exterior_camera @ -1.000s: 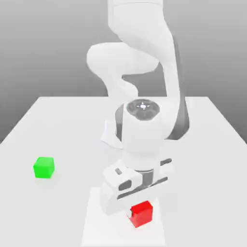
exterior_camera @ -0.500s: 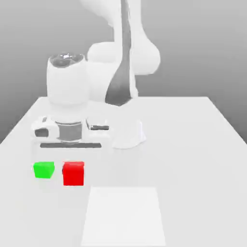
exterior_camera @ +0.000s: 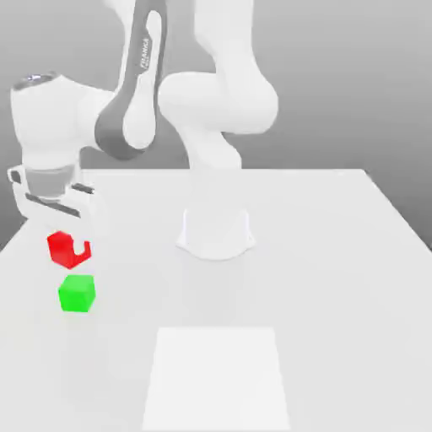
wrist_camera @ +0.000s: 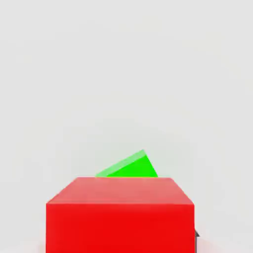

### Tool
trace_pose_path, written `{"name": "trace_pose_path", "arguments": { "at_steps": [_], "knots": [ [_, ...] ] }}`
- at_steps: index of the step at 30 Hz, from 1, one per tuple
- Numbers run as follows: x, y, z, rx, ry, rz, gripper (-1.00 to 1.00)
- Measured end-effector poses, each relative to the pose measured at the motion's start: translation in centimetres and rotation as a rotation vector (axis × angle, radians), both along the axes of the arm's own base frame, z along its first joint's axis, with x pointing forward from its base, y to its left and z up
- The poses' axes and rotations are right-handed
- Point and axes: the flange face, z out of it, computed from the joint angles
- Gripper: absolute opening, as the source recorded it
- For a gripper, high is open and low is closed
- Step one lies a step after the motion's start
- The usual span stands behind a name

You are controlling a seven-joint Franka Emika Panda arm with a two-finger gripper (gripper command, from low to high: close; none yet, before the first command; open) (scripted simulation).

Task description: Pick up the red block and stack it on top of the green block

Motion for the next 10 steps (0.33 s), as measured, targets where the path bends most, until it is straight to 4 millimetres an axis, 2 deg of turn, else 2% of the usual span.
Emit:
{"name": "trace_pose_path", "arguments": {
  "at_steps": [7, 8, 10],
  "knots": [
    [-0.3, 0.2, -3.7, -0.007, 0.008, 0.000, -1.00],
    [-0.4, 0.2, -4.2, -0.009, 0.011, -0.002, 1.00],
    [-0.4, 0.2, -4.2, -0.009, 0.011, -0.002, 1.00]
  ]
}}
